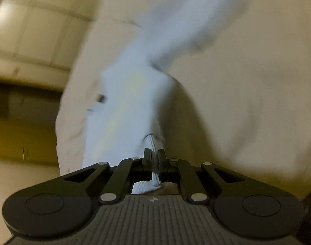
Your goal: Fold clothes
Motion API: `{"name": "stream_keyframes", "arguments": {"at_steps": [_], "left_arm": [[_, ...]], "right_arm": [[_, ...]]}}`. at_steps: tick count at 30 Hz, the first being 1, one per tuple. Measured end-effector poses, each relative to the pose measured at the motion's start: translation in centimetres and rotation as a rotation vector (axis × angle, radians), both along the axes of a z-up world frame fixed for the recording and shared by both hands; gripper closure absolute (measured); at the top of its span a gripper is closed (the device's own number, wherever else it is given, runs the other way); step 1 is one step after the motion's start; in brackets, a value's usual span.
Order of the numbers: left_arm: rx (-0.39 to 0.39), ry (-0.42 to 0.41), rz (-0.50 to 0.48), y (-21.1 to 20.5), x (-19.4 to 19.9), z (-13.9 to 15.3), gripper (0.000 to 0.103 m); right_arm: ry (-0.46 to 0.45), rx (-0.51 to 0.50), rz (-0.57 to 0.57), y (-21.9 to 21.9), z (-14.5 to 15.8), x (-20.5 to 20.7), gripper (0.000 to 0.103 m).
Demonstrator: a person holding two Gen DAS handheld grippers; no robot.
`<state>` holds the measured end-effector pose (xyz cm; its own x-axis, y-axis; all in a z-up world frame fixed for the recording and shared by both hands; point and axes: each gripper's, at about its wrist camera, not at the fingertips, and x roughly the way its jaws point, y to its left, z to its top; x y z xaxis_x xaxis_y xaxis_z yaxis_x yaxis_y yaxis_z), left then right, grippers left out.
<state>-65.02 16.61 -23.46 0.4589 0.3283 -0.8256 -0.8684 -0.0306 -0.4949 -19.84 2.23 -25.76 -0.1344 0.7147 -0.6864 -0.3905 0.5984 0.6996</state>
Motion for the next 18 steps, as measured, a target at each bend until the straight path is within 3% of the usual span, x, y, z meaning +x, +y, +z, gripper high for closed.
{"name": "stream_keyframes", "arguments": {"at_steps": [2, 3, 5, 7, 8, 10, 13, 15, 18], "left_arm": [[-0.019, 0.034, 0.030, -1.5, -1.3, 0.9, 0.101], [-0.049, 0.091, 0.030, -1.7, -1.3, 0.1, 0.101], [-0.131, 0.195, 0.030, -1.8, -1.0, -2.0, 0.103], [-0.188, 0.257, 0.012, -1.5, -0.4, -3.9, 0.103], [-0.191, 0.272, -0.006, -1.4, 0.0, -4.4, 0.102], [-0.197, 0.304, -0.041, -1.2, 0.7, -5.3, 0.101], [-0.184, 0.301, -0.046, -0.5, 0.9, -5.9, 0.096], [-0.160, 0.292, -0.039, 0.6, 1.1, -6.1, 0.091], [-0.130, 0.274, -0.056, 2.3, 1.5, -6.9, 0.074]], "right_arm": [[-0.178, -0.074, 0.160, 1.2, 4.6, -0.4, 0.097], [-0.233, -0.101, 0.233, 1.8, 6.3, -0.7, 0.096], [-0.179, -0.113, 0.323, 2.2, 6.8, -1.2, 0.084], [-0.129, -0.174, 0.300, 1.5, 4.9, -1.4, 0.034], [-0.103, -0.225, 0.279, 0.8, 3.3, -1.4, 0.030], [0.013, -0.277, 0.186, -1.4, -0.3, -0.9, 0.034], [0.259, -0.231, 0.004, -5.3, -5.1, 0.1, 0.035], [0.300, -0.173, -0.065, -6.3, -6.7, 0.3, 0.036], [0.282, -0.131, -0.115, -5.9, -8.4, 0.7, 0.036]]}}
